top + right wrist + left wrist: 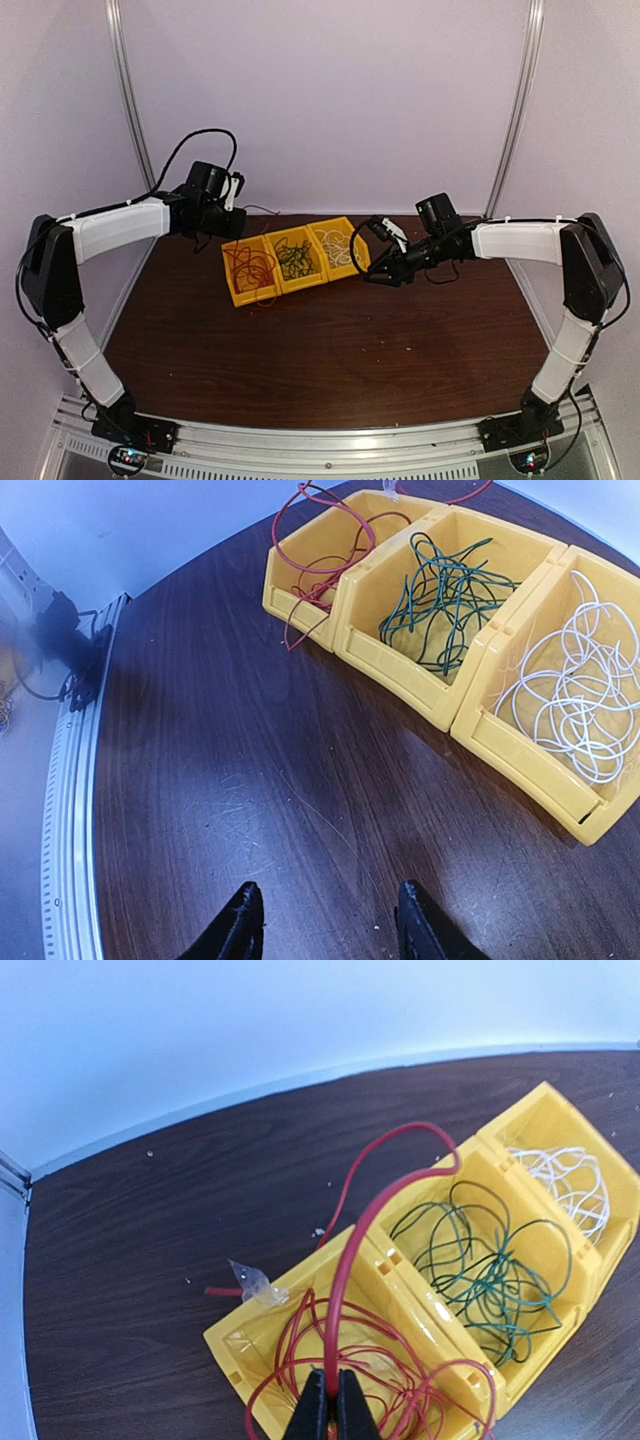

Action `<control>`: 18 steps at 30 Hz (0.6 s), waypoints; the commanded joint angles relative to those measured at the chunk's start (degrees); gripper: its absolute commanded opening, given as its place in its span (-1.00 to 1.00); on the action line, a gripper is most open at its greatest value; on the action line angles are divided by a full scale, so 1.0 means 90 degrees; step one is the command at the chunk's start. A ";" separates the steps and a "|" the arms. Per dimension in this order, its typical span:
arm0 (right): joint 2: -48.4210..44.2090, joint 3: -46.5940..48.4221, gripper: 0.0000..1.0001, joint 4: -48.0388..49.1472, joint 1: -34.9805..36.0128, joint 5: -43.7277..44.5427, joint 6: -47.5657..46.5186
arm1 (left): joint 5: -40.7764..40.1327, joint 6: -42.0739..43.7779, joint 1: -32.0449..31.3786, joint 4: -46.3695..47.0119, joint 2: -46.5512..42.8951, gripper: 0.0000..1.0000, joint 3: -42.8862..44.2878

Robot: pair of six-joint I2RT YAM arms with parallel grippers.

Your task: Untangle the cables

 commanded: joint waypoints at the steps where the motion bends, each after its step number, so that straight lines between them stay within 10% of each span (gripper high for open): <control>1: 0.0072 0.0115 -0.06 0.0008 -0.0037 -0.0096 -0.0010 | 0.0261 -0.0269 -0.0048 0.0611 -0.0373 -1.00 -0.0528; 18: 0.0077 0.0105 -0.06 0.0015 -0.0037 -0.0096 0.0000 | -0.0050 -0.0722 -0.0402 0.1706 -0.2496 -1.00 -0.2622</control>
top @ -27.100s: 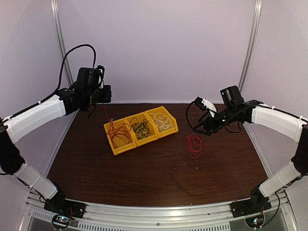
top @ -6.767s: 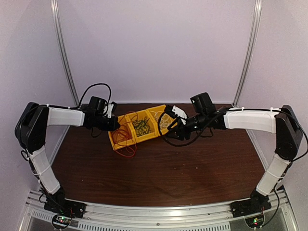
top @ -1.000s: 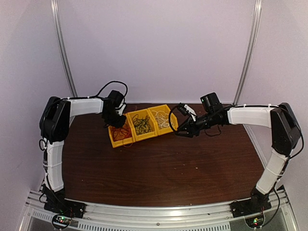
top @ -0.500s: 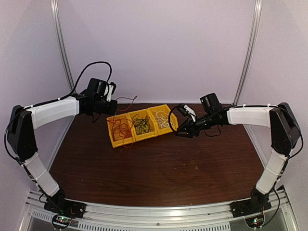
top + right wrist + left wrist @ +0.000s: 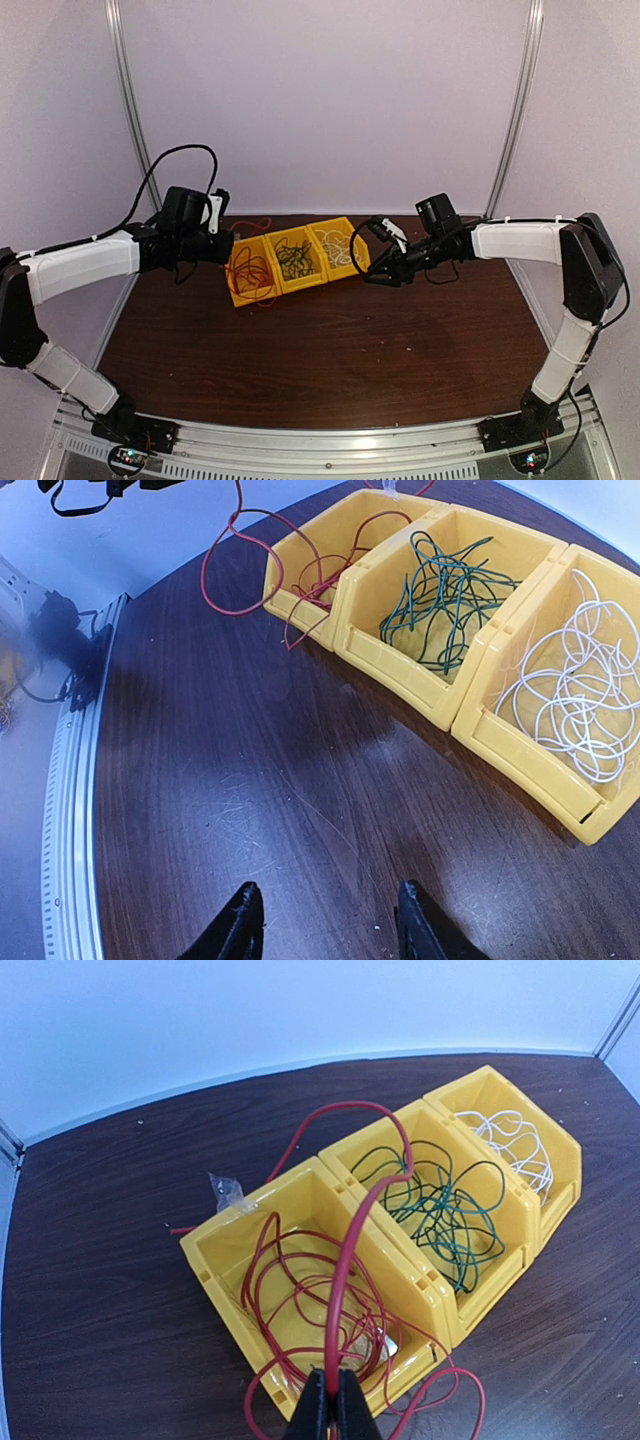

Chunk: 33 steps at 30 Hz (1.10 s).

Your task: Untangle the cables

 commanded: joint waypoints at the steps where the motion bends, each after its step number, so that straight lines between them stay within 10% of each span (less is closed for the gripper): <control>1: 0.0070 0.0098 -0.06 0.0023 -0.0039 -0.0088 0.0002 | -0.0111 -0.0175 -0.0036 0.1065 -0.0773 -1.00 -0.0632; 18: 0.0109 0.0095 -0.06 0.0070 0.0012 -0.0081 0.0025 | 0.0476 0.0153 -0.0046 0.1610 -0.1897 -1.00 -0.0642; 25: 0.0182 0.0134 -0.06 0.0040 0.0064 -0.0105 0.0047 | -0.0724 0.0521 -0.0046 0.2952 -0.1920 -1.00 -0.0774; 33: 0.0195 0.0134 -0.06 0.0007 0.0064 -0.0069 0.0022 | -0.0877 0.0937 0.0328 0.2637 0.0265 -1.00 0.0945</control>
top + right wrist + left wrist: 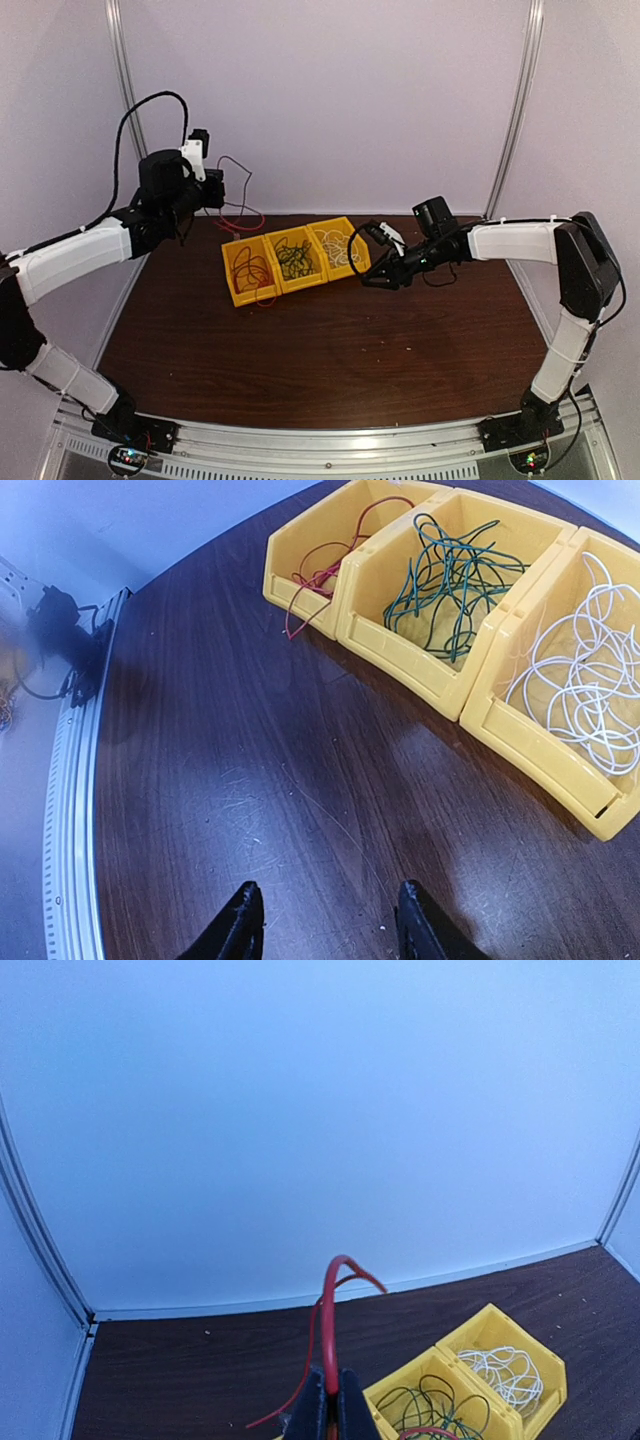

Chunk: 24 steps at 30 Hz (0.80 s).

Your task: Untangle the cables

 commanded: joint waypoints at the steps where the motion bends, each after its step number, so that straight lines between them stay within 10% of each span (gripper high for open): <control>1: 0.0032 0.0134 -0.06 0.0000 0.0020 -0.0045 -0.0025 | 0.0014 0.0182 0.0258 0.0144 0.1369 -1.00 0.1071; 8: 0.0010 0.0116 -0.06 -0.0022 0.0023 -0.0061 -0.0039 | -0.0085 0.0201 0.0324 0.0276 0.2411 -1.00 0.2223; 24: 0.0273 0.0212 -0.06 -0.0109 0.0024 -0.0205 -0.0102 | 0.1072 -0.0889 0.0139 -0.0819 0.0635 -1.00 0.1327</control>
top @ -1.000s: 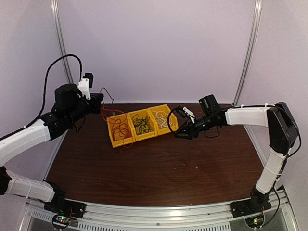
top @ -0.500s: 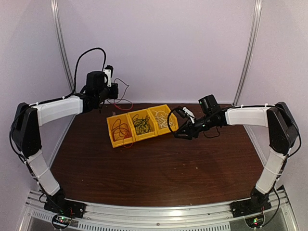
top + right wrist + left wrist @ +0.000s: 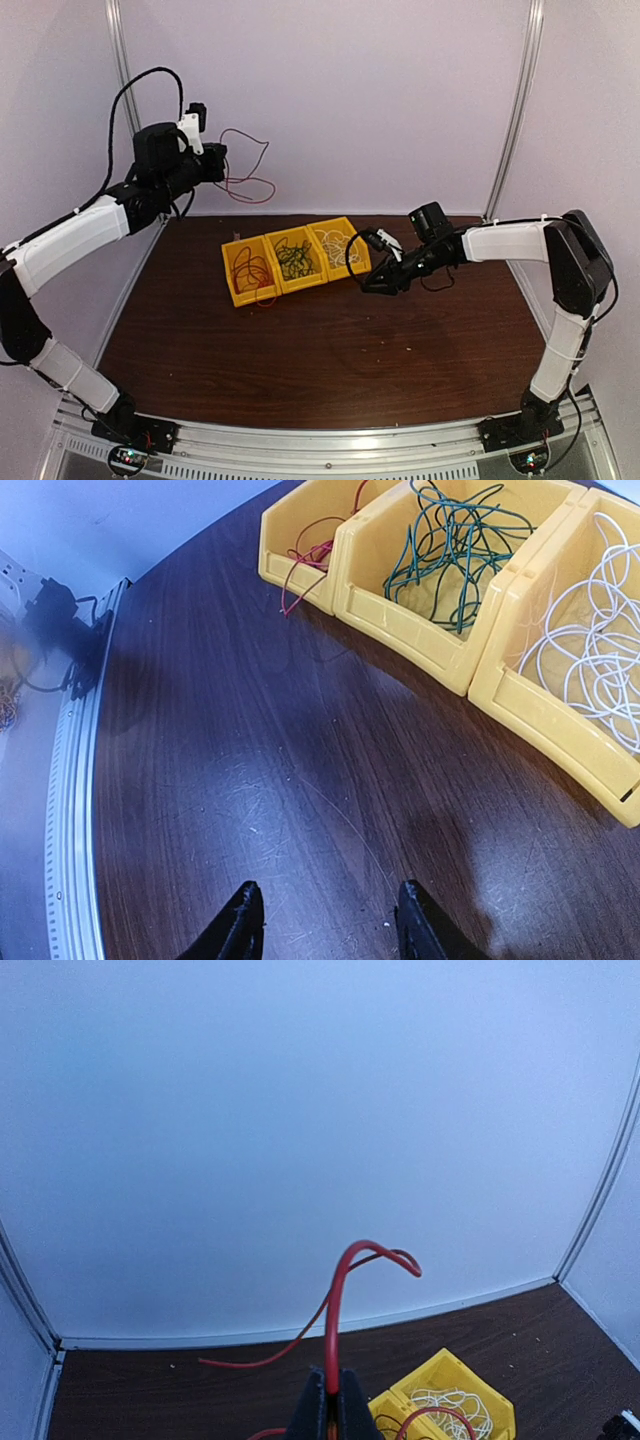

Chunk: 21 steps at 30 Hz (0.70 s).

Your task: Untangle the cables

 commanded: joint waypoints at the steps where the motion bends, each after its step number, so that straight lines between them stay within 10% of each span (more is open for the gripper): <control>1: -0.0039 0.0176 -0.06 -0.0036 0.0024 -0.0130 -0.0073 | 0.0529 -0.0633 -0.0069 -0.0402 -0.0467 -1.00 -0.0593; 21: -0.0056 0.0205 -0.06 -0.0122 0.0034 -0.0122 -0.0087 | 0.0014 -0.1936 -0.0339 0.0528 -0.0176 -1.00 -0.2516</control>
